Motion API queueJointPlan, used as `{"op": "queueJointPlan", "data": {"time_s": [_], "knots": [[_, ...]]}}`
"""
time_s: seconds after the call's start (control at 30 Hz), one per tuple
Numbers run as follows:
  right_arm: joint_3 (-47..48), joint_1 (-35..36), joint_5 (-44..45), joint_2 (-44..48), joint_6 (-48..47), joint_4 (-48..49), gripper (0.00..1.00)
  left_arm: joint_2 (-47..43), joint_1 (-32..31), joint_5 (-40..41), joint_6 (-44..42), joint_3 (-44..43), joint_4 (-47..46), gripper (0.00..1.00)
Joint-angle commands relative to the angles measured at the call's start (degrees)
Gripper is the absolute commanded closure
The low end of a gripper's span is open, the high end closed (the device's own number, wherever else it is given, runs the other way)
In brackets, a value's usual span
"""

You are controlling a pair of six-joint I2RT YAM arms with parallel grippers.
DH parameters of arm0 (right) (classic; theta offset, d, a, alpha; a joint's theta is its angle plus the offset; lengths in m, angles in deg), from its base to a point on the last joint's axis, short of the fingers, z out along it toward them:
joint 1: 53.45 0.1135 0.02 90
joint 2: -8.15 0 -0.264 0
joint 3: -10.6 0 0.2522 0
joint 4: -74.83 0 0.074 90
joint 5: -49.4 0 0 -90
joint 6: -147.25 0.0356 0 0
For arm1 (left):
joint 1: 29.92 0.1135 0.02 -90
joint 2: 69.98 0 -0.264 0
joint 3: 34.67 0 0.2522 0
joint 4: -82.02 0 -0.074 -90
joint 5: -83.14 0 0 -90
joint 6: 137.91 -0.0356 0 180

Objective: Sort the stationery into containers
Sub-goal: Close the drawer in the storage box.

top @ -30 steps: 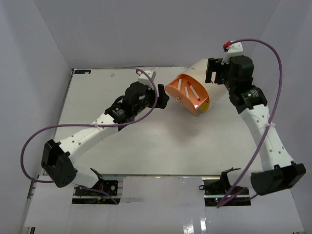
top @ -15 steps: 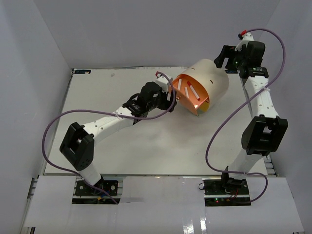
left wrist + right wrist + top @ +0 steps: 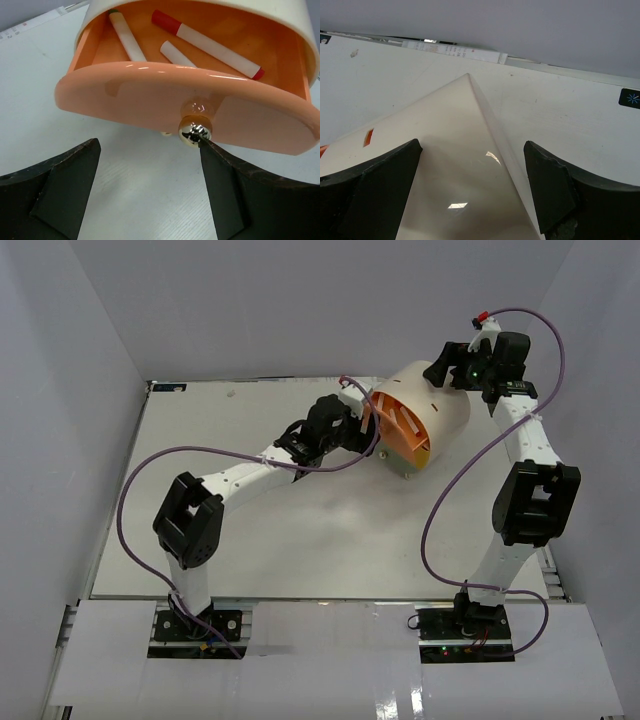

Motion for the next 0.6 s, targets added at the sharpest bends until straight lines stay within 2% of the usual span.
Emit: {"op": "queueJointPlan", "data": {"time_s": [0.0, 0.27, 0.43, 0.57], "knots": [[-1.4, 0.0, -3.1, 1.5, -1.3, 0.9, 0.10, 2.2, 0.1, -1.7, 0.1, -4.8, -3.2, 0.09], [-1.0, -0.1, -2.6, 1.3, -1.2, 0.9, 0.10, 9.5, 0.1, -1.5, 0.7, -14.2, -5.8, 0.09], [0.1, -0.1, -0.7, 1.6, -1.6, 0.5, 0.10, 11.9, 0.1, -1.3, 1.6, -16.7, -6.4, 0.08], [2.7, -0.2, 3.2, 3.0, -3.6, -1.7, 0.10, 10.4, 0.1, -0.1, 1.5, -16.5, -6.1, 0.06]]}}
